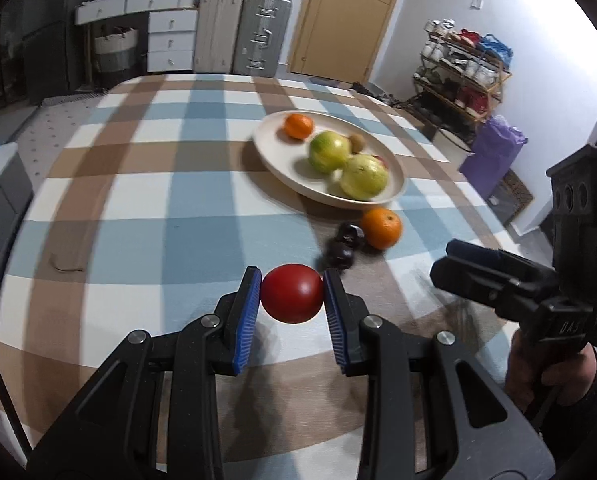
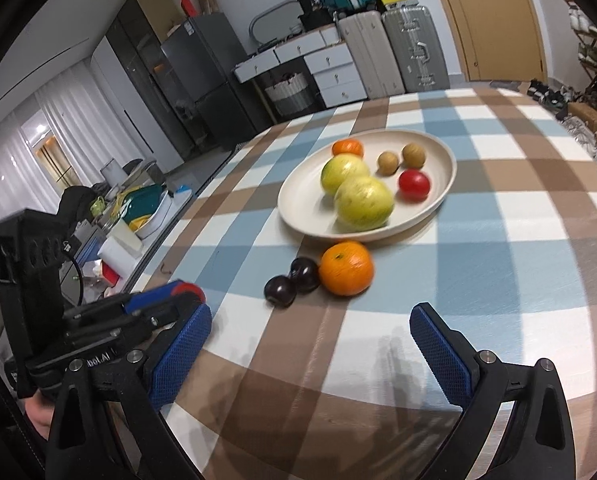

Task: Organize fruits
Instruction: 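Grasp the dark purple plum with the right tool while the left tool holds the tomato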

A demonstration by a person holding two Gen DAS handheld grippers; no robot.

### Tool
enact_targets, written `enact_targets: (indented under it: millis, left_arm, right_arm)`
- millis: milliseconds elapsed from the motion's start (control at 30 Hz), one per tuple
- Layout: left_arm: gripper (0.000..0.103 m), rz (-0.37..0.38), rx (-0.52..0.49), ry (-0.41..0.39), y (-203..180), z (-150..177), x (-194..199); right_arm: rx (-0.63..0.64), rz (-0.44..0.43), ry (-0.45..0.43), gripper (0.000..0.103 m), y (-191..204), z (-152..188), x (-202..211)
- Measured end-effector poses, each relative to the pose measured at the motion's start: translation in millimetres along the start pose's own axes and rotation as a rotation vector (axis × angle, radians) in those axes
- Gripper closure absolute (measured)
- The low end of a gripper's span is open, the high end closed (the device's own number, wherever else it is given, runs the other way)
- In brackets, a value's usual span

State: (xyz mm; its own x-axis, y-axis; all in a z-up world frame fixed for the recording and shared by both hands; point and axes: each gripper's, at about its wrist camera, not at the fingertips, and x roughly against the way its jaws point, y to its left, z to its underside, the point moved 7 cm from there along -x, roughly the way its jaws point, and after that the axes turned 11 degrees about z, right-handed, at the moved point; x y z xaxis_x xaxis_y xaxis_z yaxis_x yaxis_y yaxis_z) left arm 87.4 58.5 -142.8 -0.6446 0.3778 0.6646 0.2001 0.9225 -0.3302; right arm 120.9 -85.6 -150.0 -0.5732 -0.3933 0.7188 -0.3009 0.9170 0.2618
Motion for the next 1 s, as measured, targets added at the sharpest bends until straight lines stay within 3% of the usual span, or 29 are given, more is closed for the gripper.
enact_targets:
  millis: [100,267,400,633,1000]
  left_arm:
    - [0.074,-0.019,-0.003,-0.022,9,-5,7]
    - [0.074,-0.014,0.032,-0.044,26,-8,20]
    - [0.074,-0.007,0.044,-0.052,35,-9,25]
    - [0.074,0.021,0.067,-0.063,47,-13,28]
    - [0.074,0.043,0.098,-0.067,60,-13,28]
  right_arm:
    - [0.007,-0.010,0.032,0.016,7,4,-11]
    - [0.028,-0.017,0.060,0.018,20,7,-25]
    - [0.060,-0.030,0.083,0.026,35,8,-36]
    - [0.108,0.010,0.104,0.027,52,6,-54]
    - [0.110,0.083,0.134,0.048,52,0,-76]
